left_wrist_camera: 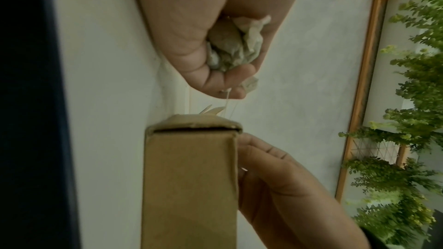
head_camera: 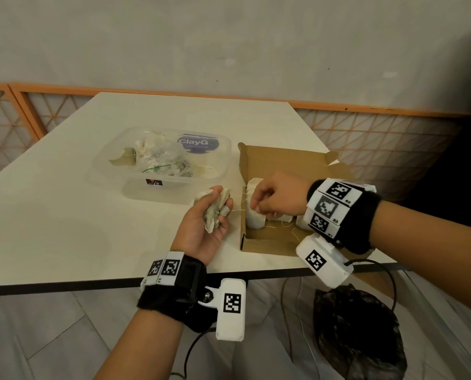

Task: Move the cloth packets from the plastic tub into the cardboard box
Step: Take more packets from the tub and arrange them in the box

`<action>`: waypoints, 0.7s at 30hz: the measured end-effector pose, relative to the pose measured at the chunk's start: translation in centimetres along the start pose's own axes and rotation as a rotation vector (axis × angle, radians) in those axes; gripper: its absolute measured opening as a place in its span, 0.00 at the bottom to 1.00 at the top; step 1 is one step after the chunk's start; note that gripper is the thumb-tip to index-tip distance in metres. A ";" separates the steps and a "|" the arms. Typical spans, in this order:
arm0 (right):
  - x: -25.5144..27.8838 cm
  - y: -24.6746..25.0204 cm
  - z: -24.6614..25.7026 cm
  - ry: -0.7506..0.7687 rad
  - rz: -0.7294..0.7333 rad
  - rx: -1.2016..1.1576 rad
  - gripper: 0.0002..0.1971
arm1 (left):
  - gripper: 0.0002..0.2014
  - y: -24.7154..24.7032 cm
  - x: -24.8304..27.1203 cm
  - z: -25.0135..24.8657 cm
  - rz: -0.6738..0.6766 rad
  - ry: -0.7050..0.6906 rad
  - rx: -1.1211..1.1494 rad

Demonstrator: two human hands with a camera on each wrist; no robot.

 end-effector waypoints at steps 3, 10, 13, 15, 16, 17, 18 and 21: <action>-0.4 -0.4 -0.9 -0.055 0.034 -0.066 0.10 | 0.05 -0.1 0.2 -0.3 0.030 -0.021 0.028; 0.3 1.6 0.9 0.047 -0.039 -0.204 0.10 | 0.08 -0.7 0.5 -0.2 0.076 -0.008 -0.001; 0.3 0.8 1.4 0.065 0.002 -0.242 0.14 | 0.08 -1.3 0.7 0.3 0.095 0.021 -0.014; -0.2 0.1 1.1 0.038 0.007 -0.216 0.12 | 0.07 -1.4 0.8 0.4 0.095 0.027 -0.016; -0.6 -0.1 0.9 0.022 0.001 -0.213 0.10 | 0.07 -1.5 0.9 0.4 0.094 0.024 -0.022; -0.8 -0.2 0.6 0.006 -0.007 -0.225 0.07 | 0.07 -1.5 0.9 0.2 0.094 0.017 -0.029; -1.1 -0.1 0.4 -0.009 -0.019 -0.247 0.04 | 0.07 -1.5 1.0 0.0 0.096 0.008 -0.035; -1.7 0.6 -0.2 -0.050 -0.076 -0.290 0.07 | 0.09 -1.7 1.4 -1.3 0.111 -0.029 -0.044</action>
Point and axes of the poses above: each hand's wrist, its own x-axis away from the middle knuckle, its own y-axis out of the back of the hand, z = x × y, the point moved 5 cm from there along -x, towards the middle knuckle, and after that the axes turned 3 degrees about -z, right-handed, at the moved point
